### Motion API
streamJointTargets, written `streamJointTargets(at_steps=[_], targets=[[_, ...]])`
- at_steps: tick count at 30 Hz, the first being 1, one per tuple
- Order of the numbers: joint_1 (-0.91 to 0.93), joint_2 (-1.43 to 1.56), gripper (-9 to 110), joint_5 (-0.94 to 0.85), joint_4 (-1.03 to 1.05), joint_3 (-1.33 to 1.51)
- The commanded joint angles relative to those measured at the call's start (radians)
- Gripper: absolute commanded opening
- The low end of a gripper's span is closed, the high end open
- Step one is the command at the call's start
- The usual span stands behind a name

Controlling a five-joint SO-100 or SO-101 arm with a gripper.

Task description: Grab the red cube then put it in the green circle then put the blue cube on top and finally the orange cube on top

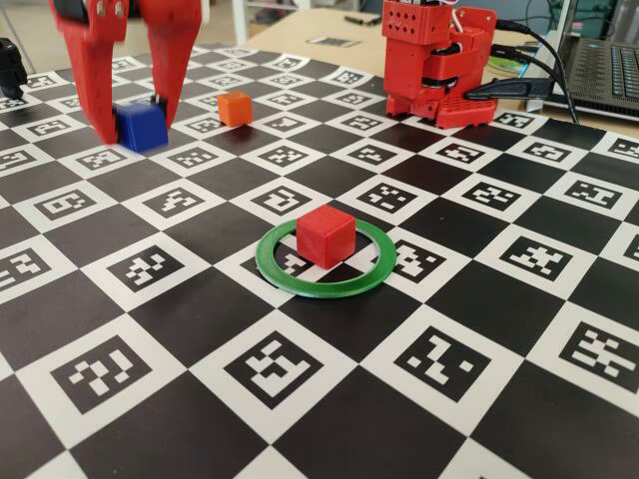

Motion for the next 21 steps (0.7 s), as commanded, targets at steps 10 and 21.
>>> streamJointTargets(at_steps=[10, 21], targets=[[-0.316, 0.351, 6, 0.379, 0.172, 0.040], [-0.460, 0.350, 6, 0.508, 0.052, 0.236]])
